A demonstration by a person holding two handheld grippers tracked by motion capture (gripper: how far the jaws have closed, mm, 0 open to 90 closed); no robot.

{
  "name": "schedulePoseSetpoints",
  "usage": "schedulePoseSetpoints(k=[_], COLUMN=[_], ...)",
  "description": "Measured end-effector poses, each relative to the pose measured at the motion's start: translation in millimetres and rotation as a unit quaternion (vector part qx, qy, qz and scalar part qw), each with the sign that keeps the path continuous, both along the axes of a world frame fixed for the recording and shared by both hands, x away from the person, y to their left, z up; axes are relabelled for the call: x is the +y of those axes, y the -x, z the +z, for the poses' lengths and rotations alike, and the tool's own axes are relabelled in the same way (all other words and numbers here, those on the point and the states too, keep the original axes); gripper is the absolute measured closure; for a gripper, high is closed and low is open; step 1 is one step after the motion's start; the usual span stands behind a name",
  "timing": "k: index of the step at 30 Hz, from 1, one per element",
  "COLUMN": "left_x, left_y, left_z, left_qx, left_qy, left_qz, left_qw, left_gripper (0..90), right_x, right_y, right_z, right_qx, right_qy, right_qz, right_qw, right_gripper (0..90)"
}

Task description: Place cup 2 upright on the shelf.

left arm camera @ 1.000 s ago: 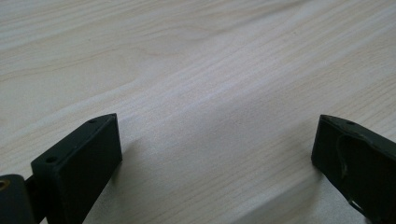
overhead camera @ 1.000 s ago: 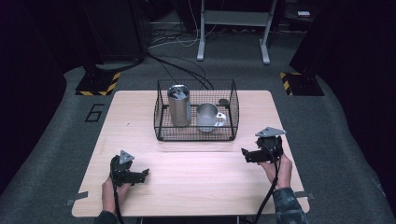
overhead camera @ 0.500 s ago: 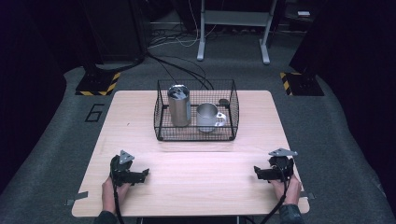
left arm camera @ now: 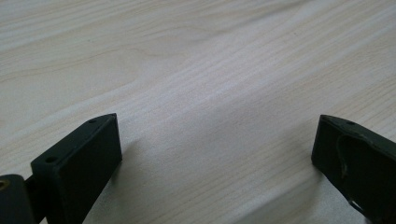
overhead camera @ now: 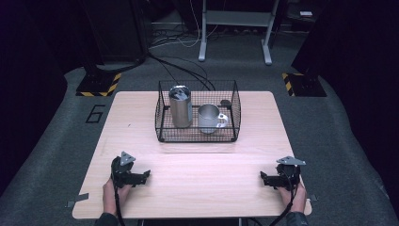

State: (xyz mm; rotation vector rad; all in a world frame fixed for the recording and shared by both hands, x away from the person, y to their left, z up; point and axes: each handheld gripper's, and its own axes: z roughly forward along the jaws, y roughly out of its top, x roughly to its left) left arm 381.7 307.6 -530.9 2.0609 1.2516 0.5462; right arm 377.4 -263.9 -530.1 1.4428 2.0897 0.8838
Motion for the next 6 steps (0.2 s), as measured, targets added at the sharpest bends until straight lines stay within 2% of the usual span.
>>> schedulePoseSetpoints(k=[6], left_x=[0.2], left_y=[0.0], left_z=[0.4], left_qx=[0.002], left_qy=[-0.001], left_qz=[-0.001], left_qw=[1.0], left_gripper=[1.4], right_x=[-0.2], right_y=[0.5], right_z=[-0.1], right_qx=[0.0], right_qy=[-0.003], right_qz=[-0.001], right_qw=[1.0], right_gripper=[0.0])
